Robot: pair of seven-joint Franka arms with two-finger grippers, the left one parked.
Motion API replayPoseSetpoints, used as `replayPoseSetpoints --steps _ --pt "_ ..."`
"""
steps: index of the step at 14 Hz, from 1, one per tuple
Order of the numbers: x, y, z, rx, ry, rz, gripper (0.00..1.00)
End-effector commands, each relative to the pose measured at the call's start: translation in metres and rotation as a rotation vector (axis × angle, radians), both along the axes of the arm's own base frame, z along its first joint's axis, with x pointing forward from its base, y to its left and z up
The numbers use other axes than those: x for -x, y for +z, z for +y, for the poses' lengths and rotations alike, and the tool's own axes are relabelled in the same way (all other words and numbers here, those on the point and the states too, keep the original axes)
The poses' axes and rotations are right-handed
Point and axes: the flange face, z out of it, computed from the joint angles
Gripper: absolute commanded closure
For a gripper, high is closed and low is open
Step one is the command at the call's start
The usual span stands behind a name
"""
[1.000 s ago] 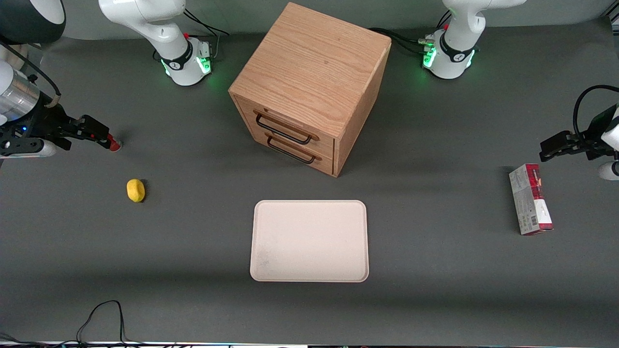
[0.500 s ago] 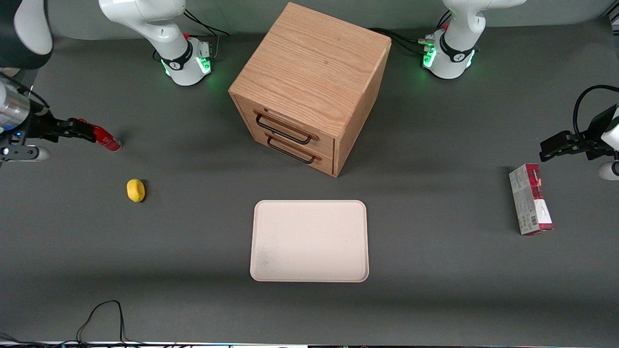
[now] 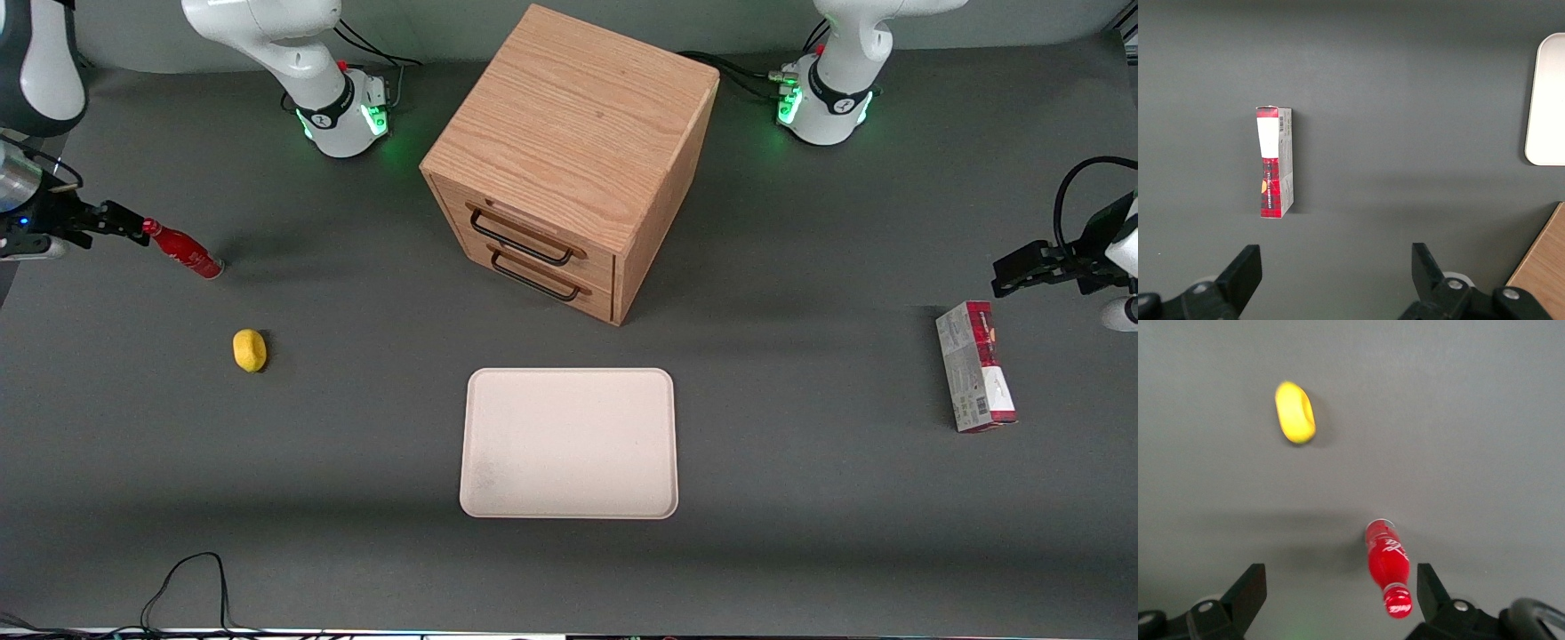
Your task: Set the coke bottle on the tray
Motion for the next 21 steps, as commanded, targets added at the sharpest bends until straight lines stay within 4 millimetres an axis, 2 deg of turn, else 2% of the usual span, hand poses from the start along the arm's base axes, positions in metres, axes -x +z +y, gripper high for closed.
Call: replayPoseSetpoints --steps 1,2,5,8,13,14,15,17,18,21 --pt "0.04 -0.035 -0.013 -0.033 0.05 -0.069 0.0" --pt "0.049 -0.048 -0.02 -0.028 0.051 -0.069 0.0" --pt "0.059 -0.07 -0.02 0.0 0.08 -0.064 0.0" --pt "0.084 -0.094 -0.041 0.031 0.077 -0.085 0.0" --pt "0.087 -0.102 -0.042 0.031 0.087 -0.074 0.0" --pt "0.087 -0.102 -0.042 0.031 0.086 -0.074 0.06" --pt "0.087 -0.102 -0.043 0.032 0.083 -0.075 0.32" --pt "0.087 -0.102 -0.044 0.032 0.082 -0.073 0.93" --pt "0.088 -0.102 -0.045 0.031 0.075 -0.073 1.0" --pt "0.087 -0.102 -0.047 0.021 0.043 -0.074 1.0"
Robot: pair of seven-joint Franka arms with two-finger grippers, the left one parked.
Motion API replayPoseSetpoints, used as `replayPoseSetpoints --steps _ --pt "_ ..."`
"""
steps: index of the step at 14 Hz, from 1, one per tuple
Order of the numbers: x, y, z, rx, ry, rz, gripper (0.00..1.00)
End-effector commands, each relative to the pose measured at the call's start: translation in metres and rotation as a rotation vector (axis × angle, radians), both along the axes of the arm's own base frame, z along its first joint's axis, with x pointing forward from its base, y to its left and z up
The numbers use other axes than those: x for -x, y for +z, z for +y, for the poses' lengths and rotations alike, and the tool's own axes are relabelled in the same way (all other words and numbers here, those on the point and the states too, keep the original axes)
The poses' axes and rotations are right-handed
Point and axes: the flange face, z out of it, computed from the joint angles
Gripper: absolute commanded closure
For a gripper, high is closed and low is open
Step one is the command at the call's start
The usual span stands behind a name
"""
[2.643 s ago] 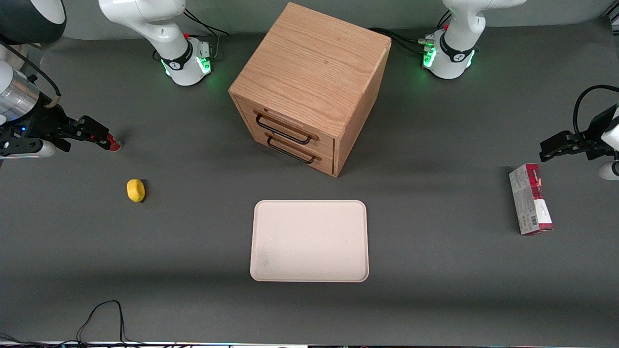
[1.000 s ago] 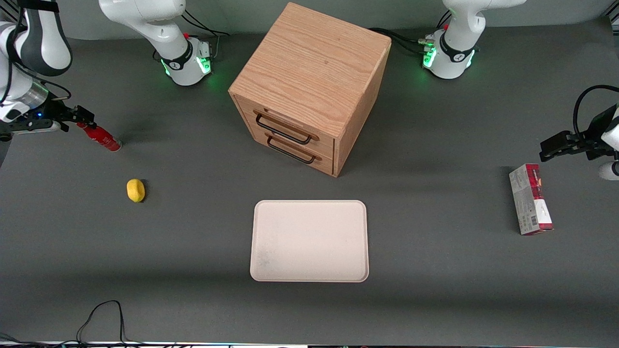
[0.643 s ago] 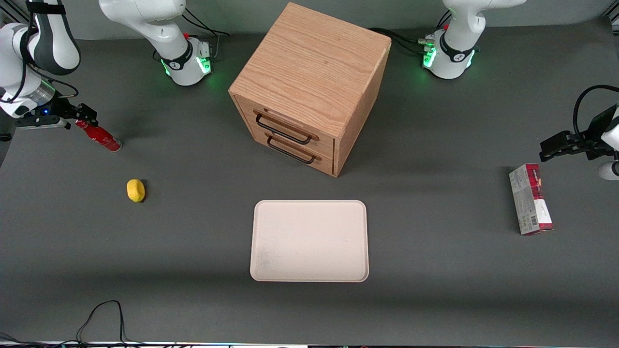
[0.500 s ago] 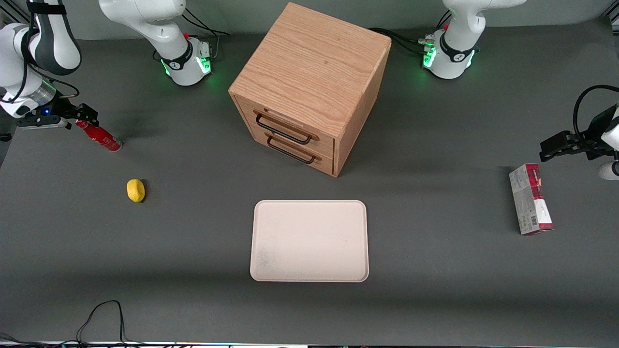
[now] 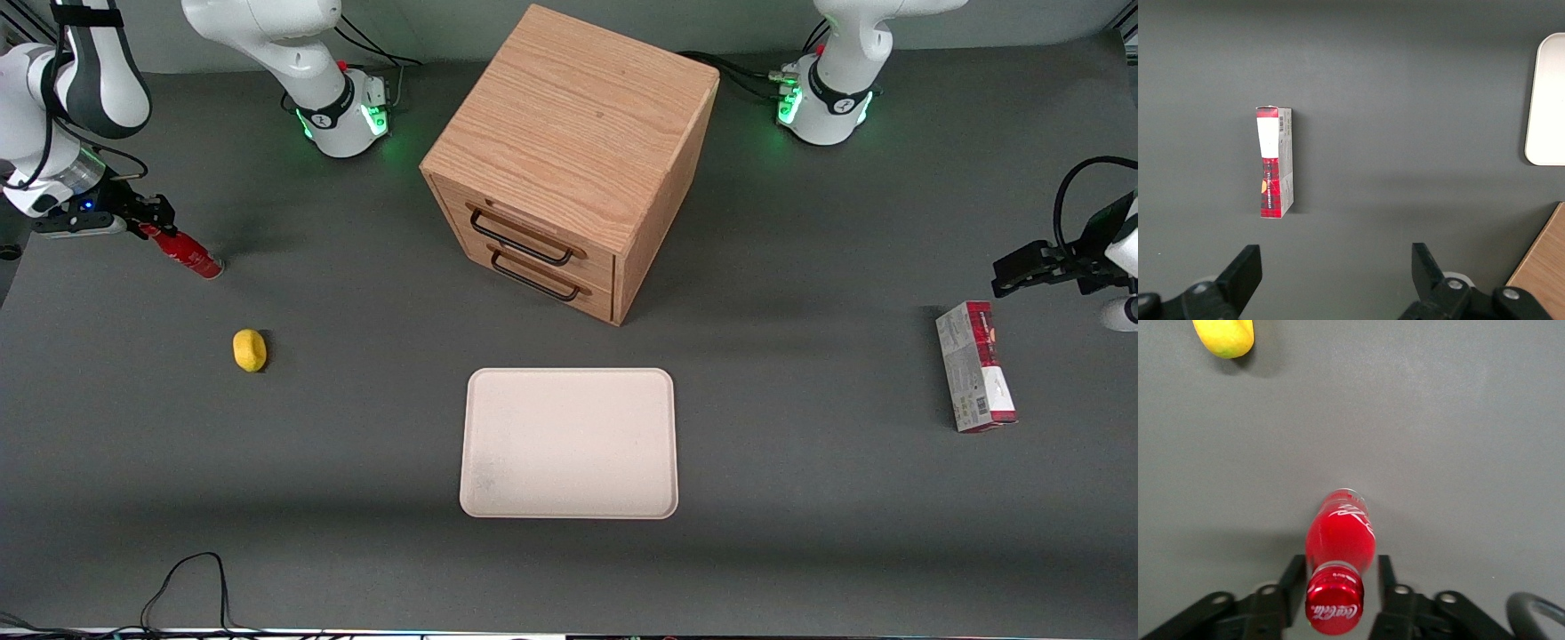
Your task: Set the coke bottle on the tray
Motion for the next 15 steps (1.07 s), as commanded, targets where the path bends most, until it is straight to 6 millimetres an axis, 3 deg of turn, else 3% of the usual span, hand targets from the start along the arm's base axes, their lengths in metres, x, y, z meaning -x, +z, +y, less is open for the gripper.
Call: replayPoseSetpoints --steps 1,4,8,9,10,15 --pt "-0.001 0.002 -0.002 -0.009 -0.025 -0.016 1.0" --pt "-0.031 0.018 -0.006 -0.044 -0.073 -0.003 1.0" --pt "-0.096 0.083 0.009 -0.053 -0.063 0.039 1.0" --pt "-0.13 0.118 0.029 -0.044 -0.066 0.048 1.0" --pt "-0.149 0.139 0.044 -0.032 -0.083 0.053 1.0" --pt "-0.238 0.233 0.147 -0.083 -0.153 0.042 1.0"
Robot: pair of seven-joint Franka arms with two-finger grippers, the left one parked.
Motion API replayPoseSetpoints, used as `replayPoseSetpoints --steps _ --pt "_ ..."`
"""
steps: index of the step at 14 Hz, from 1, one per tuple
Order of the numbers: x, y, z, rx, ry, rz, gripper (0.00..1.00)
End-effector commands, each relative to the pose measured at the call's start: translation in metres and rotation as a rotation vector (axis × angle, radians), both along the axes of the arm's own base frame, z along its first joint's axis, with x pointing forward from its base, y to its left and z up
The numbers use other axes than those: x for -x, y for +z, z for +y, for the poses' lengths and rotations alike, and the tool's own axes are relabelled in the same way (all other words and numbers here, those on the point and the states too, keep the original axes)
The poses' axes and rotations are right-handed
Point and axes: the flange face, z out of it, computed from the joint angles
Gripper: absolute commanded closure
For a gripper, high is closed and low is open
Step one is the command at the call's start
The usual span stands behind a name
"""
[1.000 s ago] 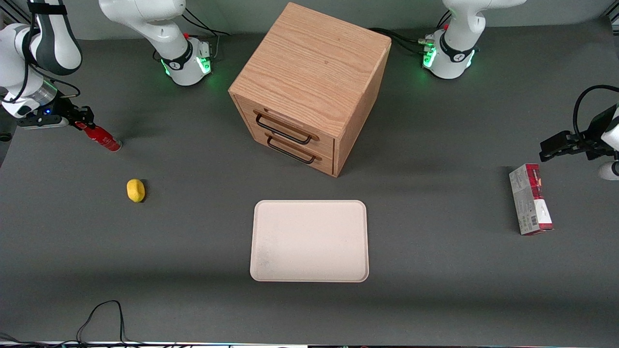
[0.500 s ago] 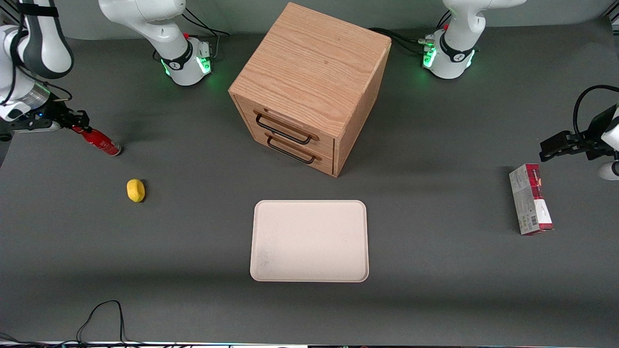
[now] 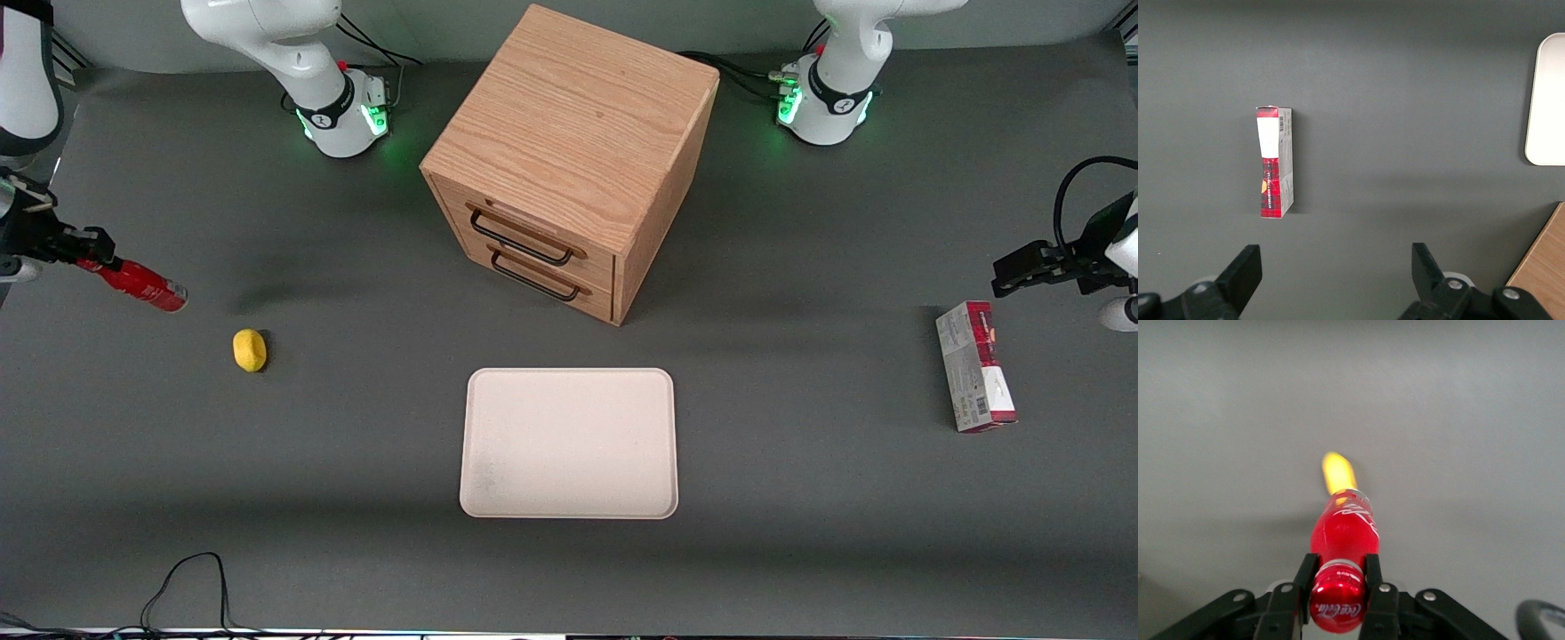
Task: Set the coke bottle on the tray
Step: 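Carry the held bottle with the right gripper over toward the cream tray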
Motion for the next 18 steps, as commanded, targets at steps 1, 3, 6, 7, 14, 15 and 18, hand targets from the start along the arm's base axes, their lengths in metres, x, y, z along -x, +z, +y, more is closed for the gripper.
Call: replayPoseSetpoints --steps 1,3,6,7,14,15,18 --pt "-0.054 0.046 0.049 -0.018 -0.058 0.026 1.0" --pt "-0.076 0.073 0.089 -0.012 -0.091 0.02 1.0" --pt "-0.11 0.097 0.153 -0.027 -0.119 0.071 1.0" --pt "-0.117 0.103 0.172 -0.039 -0.14 0.068 1.0" --pt "-0.145 0.05 0.327 -0.003 -0.107 0.03 1.0" --pt "-0.153 0.03 0.354 -0.001 -0.113 -0.003 1.0" --pt "-0.182 -0.037 0.409 -0.087 -0.179 -0.099 1.0"
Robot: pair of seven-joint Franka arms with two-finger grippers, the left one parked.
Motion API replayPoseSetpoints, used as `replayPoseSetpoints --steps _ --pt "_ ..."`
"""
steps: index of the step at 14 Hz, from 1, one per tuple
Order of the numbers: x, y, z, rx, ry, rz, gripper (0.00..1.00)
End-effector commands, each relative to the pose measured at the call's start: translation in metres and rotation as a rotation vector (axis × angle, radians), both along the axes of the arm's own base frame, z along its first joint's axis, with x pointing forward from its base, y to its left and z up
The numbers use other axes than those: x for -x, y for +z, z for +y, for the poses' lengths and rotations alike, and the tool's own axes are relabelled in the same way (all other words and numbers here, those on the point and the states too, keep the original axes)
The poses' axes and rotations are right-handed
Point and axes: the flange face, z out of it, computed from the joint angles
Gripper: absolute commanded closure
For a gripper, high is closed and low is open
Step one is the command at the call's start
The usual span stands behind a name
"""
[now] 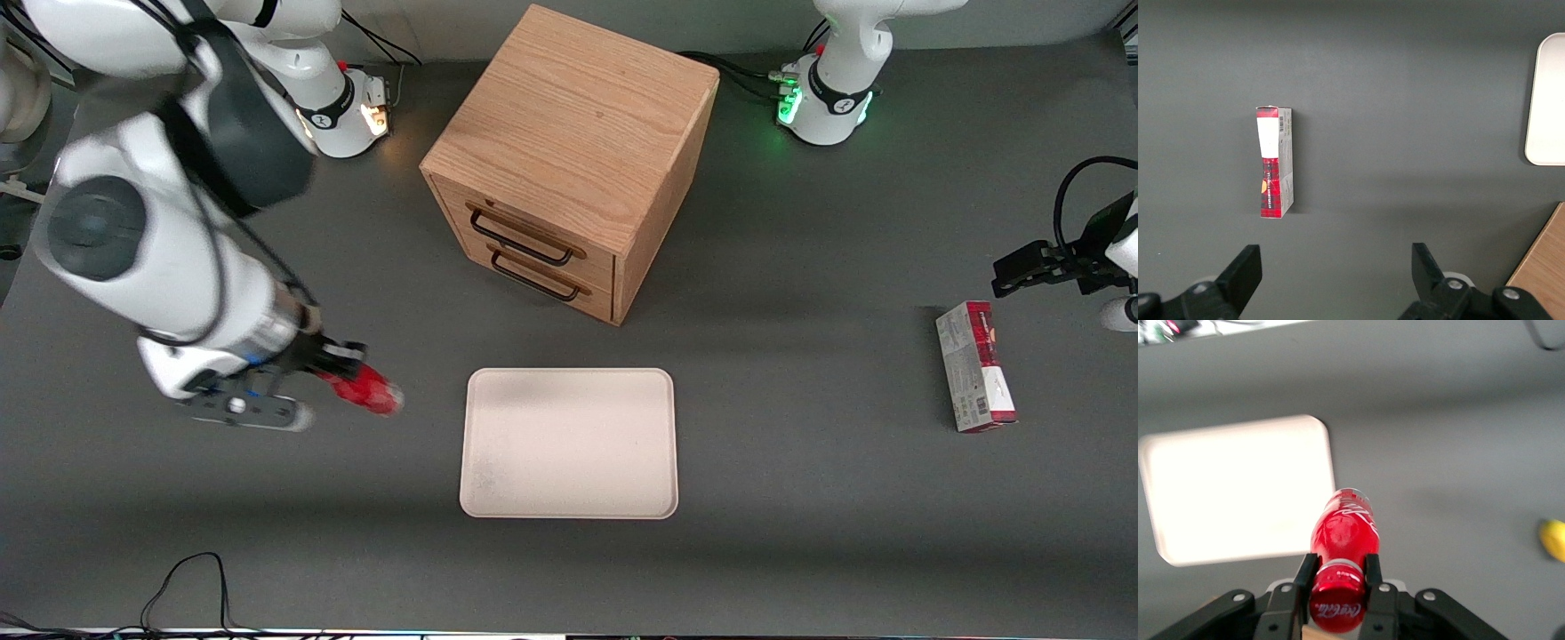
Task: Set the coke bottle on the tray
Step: 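Lower the bottle onto the cream tray and open the right gripper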
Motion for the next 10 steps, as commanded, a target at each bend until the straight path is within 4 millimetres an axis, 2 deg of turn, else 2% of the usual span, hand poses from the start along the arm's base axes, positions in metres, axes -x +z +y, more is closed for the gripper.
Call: replayPoseSetpoints --steps 1,3,5,8,10 --pt "-0.032 -0.066 0.039 -0.082 -0.058 -0.065 1.0" --pt "-0.045 -0.118 0.06 -0.045 -0.045 -0.15 1.0" --pt "-0.051 -0.148 0.067 -0.047 -0.036 -0.175 1.0" --pt "-0.055 -0.164 0.069 -0.068 -0.024 -0.191 1.0" --pt "-0.056 -0.182 0.069 -0.052 -0.013 -0.189 1.0"
